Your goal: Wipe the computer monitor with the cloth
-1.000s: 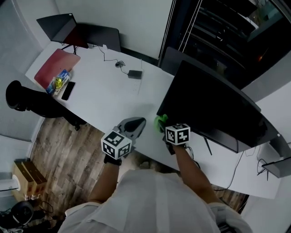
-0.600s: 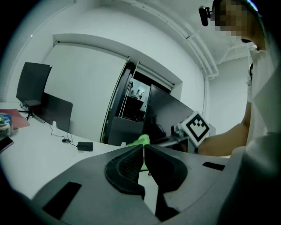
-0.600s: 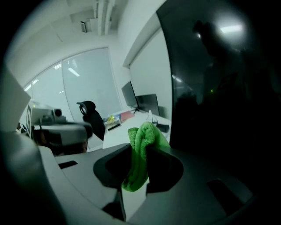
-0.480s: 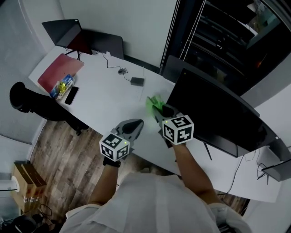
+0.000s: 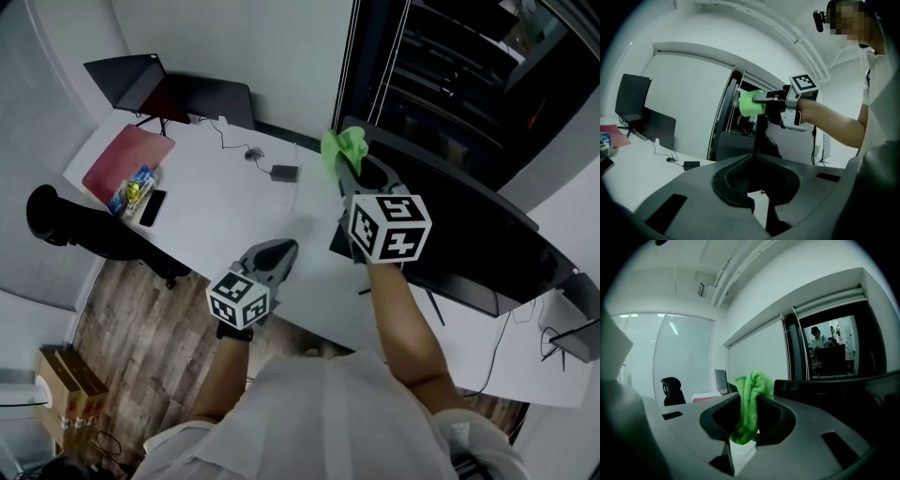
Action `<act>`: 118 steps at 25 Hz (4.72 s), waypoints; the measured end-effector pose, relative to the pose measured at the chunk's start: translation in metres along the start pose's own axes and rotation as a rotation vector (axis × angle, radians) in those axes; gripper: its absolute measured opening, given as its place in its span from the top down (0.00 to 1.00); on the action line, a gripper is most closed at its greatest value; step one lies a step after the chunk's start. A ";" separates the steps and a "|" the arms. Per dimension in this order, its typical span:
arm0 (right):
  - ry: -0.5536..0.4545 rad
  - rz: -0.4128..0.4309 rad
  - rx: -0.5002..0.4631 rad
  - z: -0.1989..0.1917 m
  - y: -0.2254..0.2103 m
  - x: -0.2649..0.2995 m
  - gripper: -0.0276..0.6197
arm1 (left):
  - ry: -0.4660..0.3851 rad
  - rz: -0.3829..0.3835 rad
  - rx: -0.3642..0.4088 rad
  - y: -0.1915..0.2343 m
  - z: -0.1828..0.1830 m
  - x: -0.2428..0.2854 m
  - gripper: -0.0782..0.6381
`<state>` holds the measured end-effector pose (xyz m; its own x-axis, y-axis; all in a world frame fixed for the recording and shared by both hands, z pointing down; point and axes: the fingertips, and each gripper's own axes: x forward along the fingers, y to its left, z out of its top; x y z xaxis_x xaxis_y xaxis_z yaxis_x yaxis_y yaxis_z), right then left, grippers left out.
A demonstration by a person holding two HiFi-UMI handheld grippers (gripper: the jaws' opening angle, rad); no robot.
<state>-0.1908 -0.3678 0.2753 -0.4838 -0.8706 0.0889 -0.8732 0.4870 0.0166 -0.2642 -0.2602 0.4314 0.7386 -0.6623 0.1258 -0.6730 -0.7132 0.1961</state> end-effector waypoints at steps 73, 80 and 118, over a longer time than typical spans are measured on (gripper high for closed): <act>0.446 -0.034 0.076 -0.267 0.017 -0.021 0.85 | 0.093 -0.016 -0.047 0.007 -0.040 0.023 0.86; 0.514 -0.008 0.060 -0.296 0.022 -0.025 0.85 | 0.095 -0.014 -0.046 0.005 -0.041 0.019 0.86; 0.166 -0.099 0.111 -0.207 -0.060 -0.244 0.85 | 0.045 -0.143 0.012 -0.073 -0.023 0.049 0.86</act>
<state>-0.0080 -0.1701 0.4589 -0.3869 -0.8860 0.2556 -0.9216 0.3806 -0.0756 -0.1781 -0.2350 0.4458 0.8277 -0.5432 0.1409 -0.5611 -0.8022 0.2039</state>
